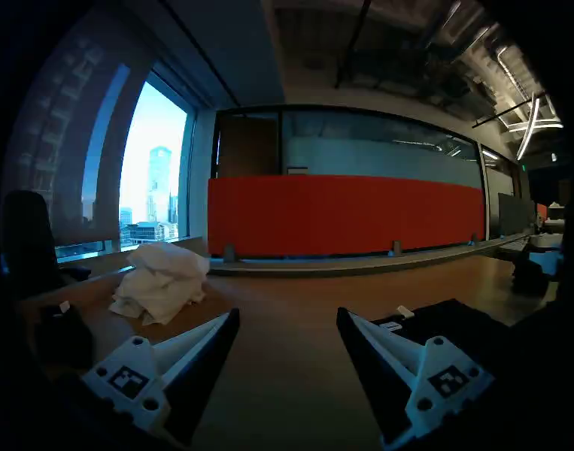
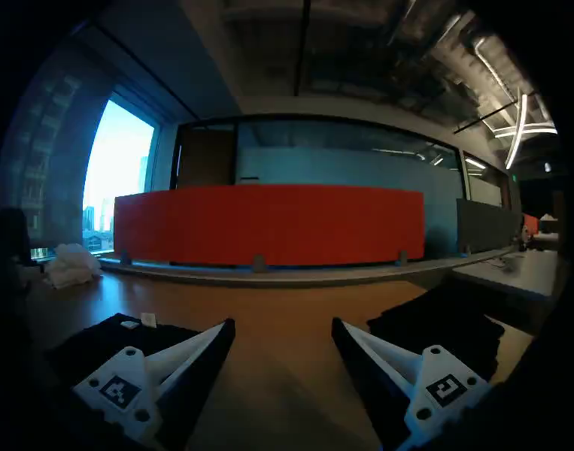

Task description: Fold towel

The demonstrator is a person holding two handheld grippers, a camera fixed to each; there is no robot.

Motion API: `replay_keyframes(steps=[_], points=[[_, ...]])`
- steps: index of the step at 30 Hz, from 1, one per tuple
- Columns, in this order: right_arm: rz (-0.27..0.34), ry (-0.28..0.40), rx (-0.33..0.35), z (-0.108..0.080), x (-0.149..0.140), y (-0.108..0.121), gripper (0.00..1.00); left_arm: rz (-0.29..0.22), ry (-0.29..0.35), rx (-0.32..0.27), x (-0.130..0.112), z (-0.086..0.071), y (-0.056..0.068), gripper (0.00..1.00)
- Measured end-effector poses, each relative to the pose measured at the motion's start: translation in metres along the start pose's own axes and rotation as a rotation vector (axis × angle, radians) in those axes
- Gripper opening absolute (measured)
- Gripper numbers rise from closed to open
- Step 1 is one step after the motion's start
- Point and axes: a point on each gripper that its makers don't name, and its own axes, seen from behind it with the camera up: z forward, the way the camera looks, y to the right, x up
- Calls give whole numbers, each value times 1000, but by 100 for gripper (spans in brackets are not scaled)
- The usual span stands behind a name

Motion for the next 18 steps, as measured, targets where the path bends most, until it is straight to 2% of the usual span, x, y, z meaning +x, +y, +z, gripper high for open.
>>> replay_keyframes(steps=[18], points=[[0,0,0,0,1,-1,99,1,-1,0,0,-1,0,96]])
